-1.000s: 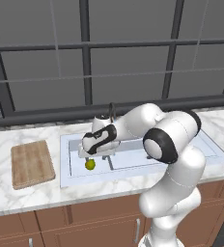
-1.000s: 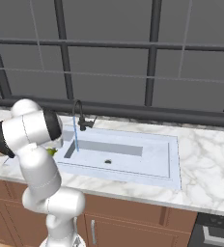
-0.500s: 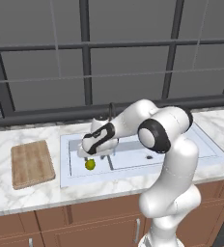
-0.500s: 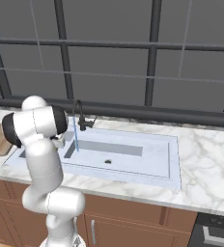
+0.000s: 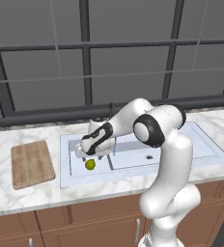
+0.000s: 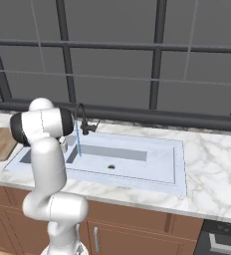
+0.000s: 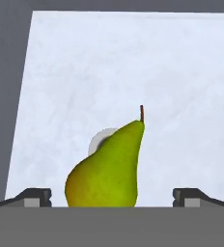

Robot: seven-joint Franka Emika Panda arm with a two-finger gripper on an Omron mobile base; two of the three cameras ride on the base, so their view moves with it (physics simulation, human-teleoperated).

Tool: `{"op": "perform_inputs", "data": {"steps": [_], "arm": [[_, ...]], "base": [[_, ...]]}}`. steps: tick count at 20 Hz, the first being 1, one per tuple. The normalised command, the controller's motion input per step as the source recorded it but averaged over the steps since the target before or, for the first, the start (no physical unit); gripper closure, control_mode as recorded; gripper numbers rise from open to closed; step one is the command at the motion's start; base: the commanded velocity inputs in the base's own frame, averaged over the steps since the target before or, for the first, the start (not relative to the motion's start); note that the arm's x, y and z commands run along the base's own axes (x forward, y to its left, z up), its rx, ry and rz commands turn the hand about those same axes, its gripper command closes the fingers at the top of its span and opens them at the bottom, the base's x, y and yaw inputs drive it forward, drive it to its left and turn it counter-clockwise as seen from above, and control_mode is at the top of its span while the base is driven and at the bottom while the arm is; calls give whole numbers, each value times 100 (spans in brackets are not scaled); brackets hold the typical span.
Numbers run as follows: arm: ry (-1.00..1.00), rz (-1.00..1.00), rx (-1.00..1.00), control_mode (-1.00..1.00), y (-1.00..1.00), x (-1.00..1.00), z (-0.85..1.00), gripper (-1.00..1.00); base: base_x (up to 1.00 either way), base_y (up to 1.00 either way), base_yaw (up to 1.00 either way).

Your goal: Pick the pear from the sink and place it on the cutting board to airdry. Then turn off the sink faucet.

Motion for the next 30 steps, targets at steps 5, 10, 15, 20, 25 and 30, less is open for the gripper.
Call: {"op": "perform_inputs", "data": {"steps": [5, 10, 15, 20, 25, 30], "arm": [[0, 0, 0, -100, 8, 0, -14, -100], [0, 0, 0, -100, 11, 3, -16, -100], [0, 0, 0, -100, 4, 3, -15, -100], [0, 0, 0, -100, 9, 0, -18, 100], [0, -1, 0, -100, 0, -5, -1, 100], [0, 0, 0, -100, 0, -6, 16, 100]], "base": [[0, 0, 0], [0, 0, 0], [0, 0, 0], [0, 0, 0], [0, 0, 0], [0, 0, 0]]}}
